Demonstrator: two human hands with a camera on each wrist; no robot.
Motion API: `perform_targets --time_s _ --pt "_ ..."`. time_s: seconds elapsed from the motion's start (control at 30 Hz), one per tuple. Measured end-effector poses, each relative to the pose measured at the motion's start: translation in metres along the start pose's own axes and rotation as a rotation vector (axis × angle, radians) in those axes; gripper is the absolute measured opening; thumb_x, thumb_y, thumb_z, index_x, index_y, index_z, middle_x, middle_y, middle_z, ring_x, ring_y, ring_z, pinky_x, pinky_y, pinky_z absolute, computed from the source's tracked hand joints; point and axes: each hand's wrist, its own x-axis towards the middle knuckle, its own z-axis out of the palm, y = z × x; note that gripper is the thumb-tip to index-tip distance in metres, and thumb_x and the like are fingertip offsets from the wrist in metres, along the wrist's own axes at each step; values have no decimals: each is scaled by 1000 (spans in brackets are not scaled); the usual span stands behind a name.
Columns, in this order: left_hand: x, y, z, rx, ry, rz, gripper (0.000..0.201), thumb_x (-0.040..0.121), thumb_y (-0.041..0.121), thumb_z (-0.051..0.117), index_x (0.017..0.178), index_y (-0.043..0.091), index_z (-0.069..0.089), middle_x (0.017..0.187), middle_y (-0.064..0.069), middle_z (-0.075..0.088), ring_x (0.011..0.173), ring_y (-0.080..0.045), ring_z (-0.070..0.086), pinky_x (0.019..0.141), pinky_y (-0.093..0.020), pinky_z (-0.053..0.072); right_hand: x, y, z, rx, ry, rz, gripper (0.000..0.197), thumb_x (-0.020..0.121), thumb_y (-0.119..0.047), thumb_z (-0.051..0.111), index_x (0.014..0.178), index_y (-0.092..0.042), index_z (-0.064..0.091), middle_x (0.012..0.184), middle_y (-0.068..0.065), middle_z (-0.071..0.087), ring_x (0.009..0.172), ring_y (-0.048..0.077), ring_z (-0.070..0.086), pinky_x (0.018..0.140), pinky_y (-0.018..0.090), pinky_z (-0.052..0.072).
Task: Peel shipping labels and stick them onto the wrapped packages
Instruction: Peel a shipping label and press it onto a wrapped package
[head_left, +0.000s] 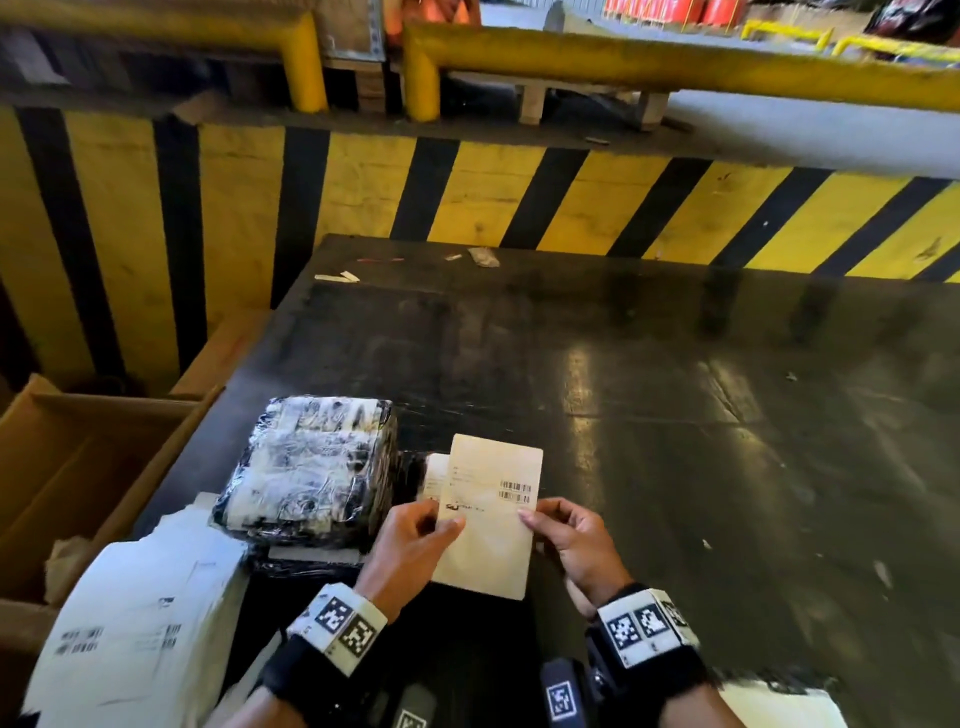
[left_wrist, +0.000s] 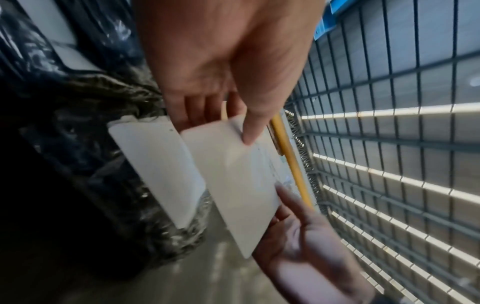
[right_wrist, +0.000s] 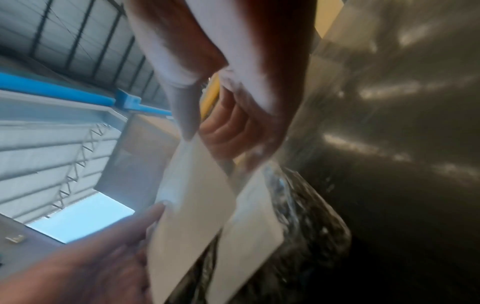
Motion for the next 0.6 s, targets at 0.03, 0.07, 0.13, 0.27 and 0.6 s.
perform_targets --time_s 0.03,0.07,0.13,0.27,0.6 --pt "5 -6 1 14 29 -30 14 90 15 61 97 5 68 90 -8 74 75 -15 71 62 -26 56 5 6 2 -25 24 23 6 82 -2 68 77 -5 64 89 14 73 72 17 68 63 26 55" --pt "8 -12 3 36 55 -60 15 90 16 61 100 5 66 89 -7 73 72 -12 70 60 -24 55 9 12 4 -57 48 43 7 81 -4 69 77 -6 64 89 14 73 71 17 68 62 25 54" --pt "14 -26 6 62 113 -101 24 90 19 61 109 4 60 93 -6 70 78 -14 68 62 -23 52 17 22 6 -106 76 80 7 80 -6 71 76 -7 65 90 17 73 71 18 66 63 27 54" --pt "27 -45 9 118 210 -78 25 88 5 62 107 -7 54 110 -16 59 96 -30 63 66 -25 57 26 30 10 -110 118 111 12 78 -5 73 82 3 66 90 21 73 83 33 68 86 50 55" --pt "-5 -35 13 166 129 -148 26 90 23 61 113 11 56 133 -7 48 85 -8 57 52 -10 43 7 43 1 -111 136 162 11 77 -7 75 77 -1 66 86 18 74 81 31 70 85 50 55"
